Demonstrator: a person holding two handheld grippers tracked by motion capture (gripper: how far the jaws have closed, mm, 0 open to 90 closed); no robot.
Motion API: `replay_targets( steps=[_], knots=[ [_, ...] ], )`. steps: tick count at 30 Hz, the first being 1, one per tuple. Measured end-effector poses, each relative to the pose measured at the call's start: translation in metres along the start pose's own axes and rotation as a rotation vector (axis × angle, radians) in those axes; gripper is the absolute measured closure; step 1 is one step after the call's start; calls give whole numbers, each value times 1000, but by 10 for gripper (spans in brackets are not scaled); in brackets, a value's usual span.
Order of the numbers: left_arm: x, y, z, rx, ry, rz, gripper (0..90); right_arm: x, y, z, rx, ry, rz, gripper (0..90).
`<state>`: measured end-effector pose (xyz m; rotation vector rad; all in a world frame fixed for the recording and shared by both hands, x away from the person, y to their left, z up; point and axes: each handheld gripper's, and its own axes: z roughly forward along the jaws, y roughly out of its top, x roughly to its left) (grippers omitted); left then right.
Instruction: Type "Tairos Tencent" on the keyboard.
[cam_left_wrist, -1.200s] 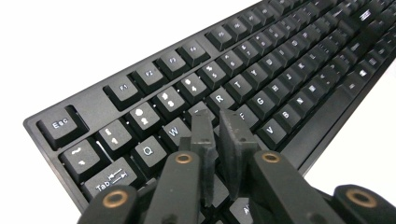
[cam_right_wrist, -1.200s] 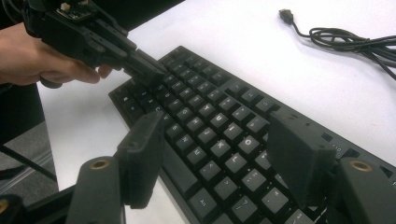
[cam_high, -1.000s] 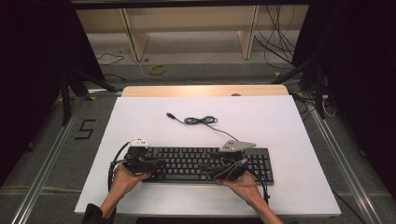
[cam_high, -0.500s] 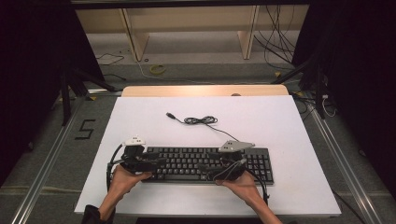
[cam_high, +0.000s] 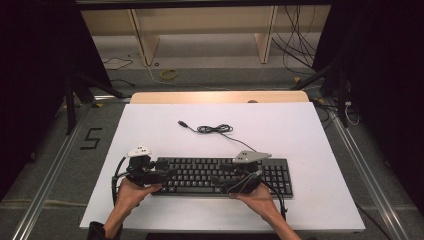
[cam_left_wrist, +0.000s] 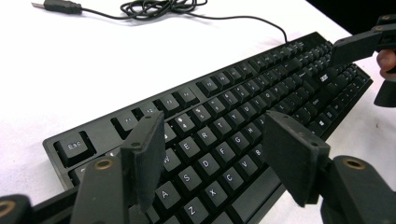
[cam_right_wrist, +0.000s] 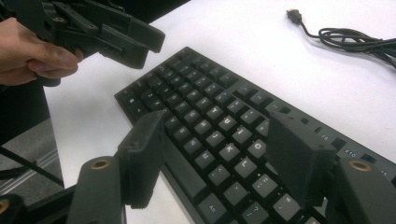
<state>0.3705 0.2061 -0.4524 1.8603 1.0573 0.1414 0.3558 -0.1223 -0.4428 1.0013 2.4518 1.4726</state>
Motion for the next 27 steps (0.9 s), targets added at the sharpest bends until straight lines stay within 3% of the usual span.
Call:
replay_targets(
  steps=[18,27],
  knots=[
    [-1,-4,-5,-51,-26,8,331,6,2,6,7,21,-6,402],
    [-3,-6,-8,-82,-34,17,314,11,3,10,17,32,-20,491]
  ],
)
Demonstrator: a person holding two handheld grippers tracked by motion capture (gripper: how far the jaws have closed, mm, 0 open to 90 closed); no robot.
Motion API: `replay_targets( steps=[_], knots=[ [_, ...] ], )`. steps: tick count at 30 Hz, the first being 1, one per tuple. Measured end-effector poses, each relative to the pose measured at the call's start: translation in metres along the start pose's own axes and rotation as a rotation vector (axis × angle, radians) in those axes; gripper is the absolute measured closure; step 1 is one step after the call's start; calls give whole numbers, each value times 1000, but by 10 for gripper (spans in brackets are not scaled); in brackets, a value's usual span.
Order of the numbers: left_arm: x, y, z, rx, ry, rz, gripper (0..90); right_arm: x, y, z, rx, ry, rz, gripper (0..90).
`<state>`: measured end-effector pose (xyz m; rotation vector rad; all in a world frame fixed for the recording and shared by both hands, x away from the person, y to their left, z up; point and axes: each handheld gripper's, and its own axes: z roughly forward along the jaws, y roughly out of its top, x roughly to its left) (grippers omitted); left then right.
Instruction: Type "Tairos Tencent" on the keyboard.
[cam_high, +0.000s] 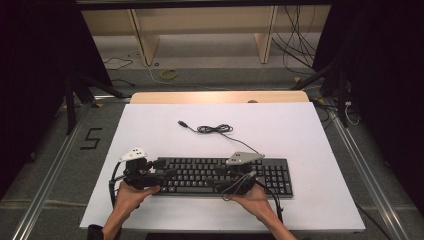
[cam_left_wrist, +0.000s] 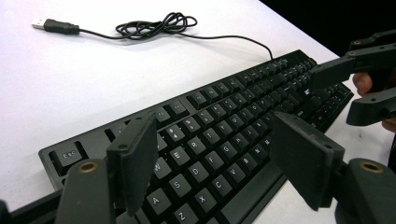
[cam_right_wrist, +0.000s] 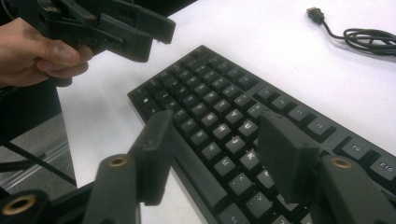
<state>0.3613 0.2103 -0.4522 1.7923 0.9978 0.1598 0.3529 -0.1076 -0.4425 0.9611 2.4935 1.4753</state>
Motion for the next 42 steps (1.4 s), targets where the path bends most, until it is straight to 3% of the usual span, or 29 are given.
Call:
replay_targets(
  steps=[10,19,29,42],
  knots=[
    [-3,-2,-8,-40,-5,14,314,7,-2,6,27,19,-33,712],
    [-7,-4,-13,-65,-9,28,316,16,-8,19,98,19,-74,900],
    [-9,-7,-15,-75,-9,35,316,16,-14,32,167,-14,-98,900],
    [-10,-9,-16,-66,-7,41,315,15,-18,41,201,-44,-116,900]
  ],
)
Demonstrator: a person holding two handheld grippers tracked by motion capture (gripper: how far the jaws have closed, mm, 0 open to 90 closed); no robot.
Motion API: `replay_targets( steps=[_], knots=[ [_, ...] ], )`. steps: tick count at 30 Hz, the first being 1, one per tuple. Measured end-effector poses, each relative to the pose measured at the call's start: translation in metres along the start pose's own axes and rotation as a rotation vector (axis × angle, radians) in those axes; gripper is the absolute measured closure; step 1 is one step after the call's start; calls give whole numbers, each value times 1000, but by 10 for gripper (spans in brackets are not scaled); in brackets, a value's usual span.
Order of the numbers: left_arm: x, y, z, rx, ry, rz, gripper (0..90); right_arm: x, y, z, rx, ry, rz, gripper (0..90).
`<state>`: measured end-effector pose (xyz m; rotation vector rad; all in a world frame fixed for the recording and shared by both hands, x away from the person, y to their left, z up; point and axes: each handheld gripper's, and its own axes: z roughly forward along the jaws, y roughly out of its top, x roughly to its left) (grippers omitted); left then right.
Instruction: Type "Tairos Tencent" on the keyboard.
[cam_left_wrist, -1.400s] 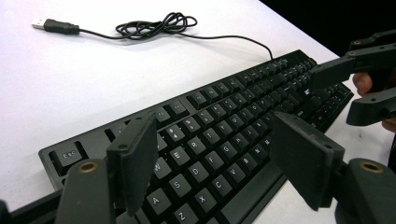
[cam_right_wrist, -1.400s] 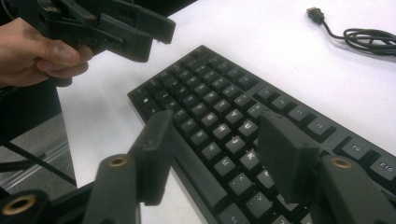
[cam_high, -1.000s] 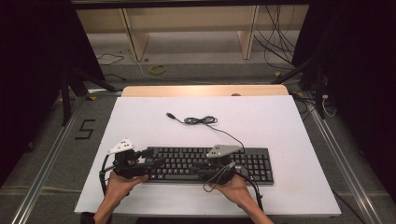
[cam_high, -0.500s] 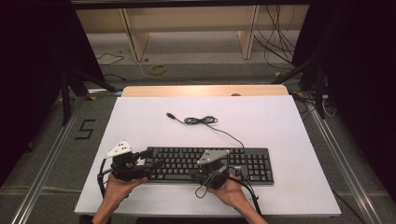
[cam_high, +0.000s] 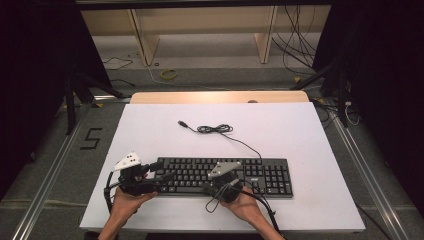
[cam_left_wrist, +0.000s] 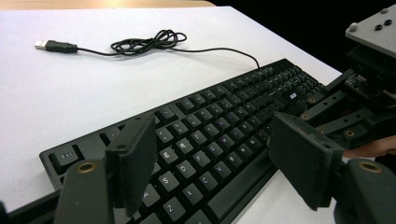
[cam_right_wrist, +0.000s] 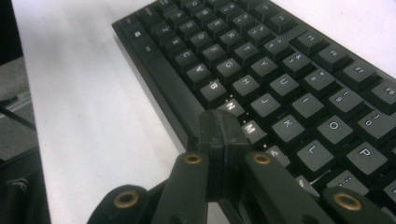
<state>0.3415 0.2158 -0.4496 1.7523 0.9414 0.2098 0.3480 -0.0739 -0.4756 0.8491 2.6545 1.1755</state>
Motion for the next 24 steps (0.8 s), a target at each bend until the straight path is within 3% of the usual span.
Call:
replay_targets(
  steps=[8,13,16,24],
  knots=[
    [-1,0,0,-1,0,2,316,1,-2,6,14,-31,-32,900],
    [-1,-1,1,7,1,3,316,0,0,5,19,-19,-6,900],
    [-1,-1,1,9,2,4,317,-4,1,-1,-17,3,30,900],
    [2,-2,1,19,8,1,316,-12,6,-15,-80,12,64,852]
  ],
)
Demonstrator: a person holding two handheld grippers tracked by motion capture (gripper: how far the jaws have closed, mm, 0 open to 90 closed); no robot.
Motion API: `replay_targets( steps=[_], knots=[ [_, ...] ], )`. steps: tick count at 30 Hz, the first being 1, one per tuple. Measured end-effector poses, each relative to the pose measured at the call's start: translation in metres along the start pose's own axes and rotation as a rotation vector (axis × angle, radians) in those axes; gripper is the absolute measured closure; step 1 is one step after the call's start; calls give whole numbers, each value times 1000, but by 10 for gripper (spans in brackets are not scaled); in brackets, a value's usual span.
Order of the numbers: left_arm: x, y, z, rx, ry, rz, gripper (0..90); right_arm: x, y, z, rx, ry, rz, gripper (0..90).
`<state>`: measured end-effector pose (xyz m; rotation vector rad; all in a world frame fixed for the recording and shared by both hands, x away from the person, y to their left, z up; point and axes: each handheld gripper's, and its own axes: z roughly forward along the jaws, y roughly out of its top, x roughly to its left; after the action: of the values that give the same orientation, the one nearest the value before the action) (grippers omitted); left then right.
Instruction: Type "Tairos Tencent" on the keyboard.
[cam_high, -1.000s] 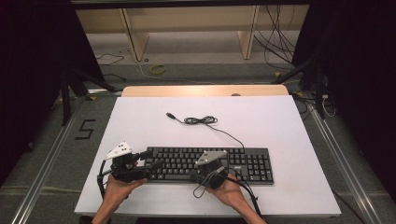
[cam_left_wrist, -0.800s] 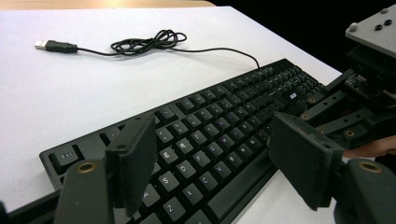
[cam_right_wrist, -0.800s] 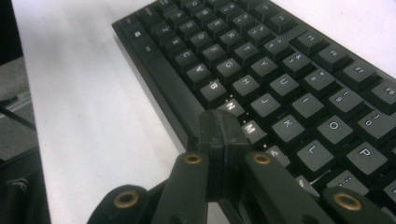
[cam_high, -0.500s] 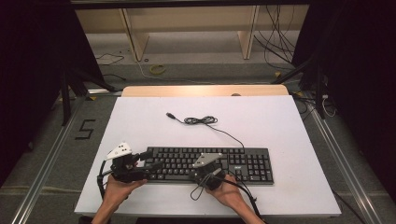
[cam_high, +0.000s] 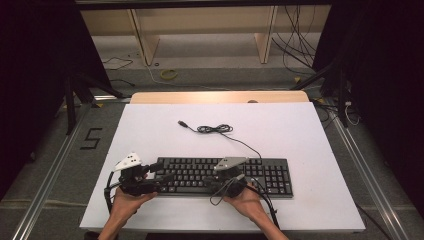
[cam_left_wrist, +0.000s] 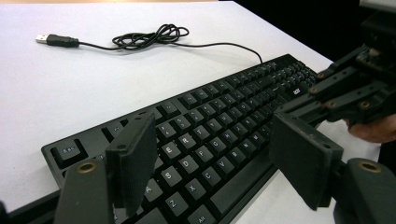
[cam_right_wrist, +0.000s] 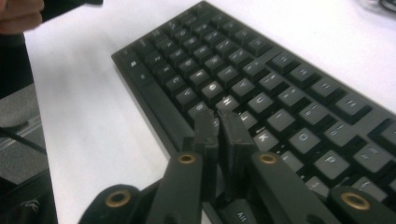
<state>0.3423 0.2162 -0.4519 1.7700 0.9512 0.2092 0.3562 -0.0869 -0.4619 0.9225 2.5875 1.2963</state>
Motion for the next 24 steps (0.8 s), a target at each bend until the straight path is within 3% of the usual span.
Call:
replay_targets(
  steps=[12,24],
  knots=[
    [2,-2,1,23,11,-2,315,-10,3,-7,-24,-17,30,754],
    [6,-5,2,48,23,-16,314,-21,6,-6,-31,-20,67,559]
  ],
)
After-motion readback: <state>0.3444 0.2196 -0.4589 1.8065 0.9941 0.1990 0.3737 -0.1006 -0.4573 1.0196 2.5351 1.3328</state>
